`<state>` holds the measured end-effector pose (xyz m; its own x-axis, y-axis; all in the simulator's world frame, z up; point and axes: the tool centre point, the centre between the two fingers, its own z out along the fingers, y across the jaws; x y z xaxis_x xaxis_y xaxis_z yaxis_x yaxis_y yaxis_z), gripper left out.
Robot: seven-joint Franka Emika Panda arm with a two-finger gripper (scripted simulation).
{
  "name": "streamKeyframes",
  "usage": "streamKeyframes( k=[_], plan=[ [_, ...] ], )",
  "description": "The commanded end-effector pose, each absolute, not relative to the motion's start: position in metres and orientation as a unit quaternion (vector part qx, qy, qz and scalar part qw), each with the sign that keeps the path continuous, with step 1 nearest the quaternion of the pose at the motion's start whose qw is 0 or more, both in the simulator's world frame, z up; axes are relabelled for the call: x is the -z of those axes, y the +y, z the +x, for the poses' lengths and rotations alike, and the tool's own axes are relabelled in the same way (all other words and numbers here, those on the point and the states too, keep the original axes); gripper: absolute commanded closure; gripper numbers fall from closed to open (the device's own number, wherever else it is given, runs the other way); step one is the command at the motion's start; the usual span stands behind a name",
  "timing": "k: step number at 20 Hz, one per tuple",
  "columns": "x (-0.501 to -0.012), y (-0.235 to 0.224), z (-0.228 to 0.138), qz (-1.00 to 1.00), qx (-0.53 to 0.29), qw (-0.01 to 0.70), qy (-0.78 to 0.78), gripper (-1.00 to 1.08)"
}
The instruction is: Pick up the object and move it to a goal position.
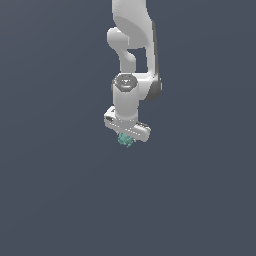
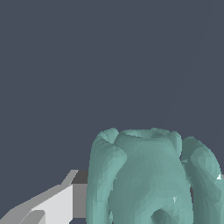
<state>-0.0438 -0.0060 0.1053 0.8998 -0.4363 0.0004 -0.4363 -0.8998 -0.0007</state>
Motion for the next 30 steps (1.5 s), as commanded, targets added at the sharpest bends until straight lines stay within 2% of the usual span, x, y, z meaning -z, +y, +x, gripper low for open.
streamKeyframes(
  k=[1,16,30],
  plan=[
    [-0.126,-0.011,-0.034,-0.975,0.0,0.0,0.224,1.08],
    [-0.254,-0.045,0.032,-0.975,0.0,0.0,0.224,1.08],
    [-0.33,-0.064,0.075,-0.975,0.0,0.0,0.224,1.08]
  ],
)
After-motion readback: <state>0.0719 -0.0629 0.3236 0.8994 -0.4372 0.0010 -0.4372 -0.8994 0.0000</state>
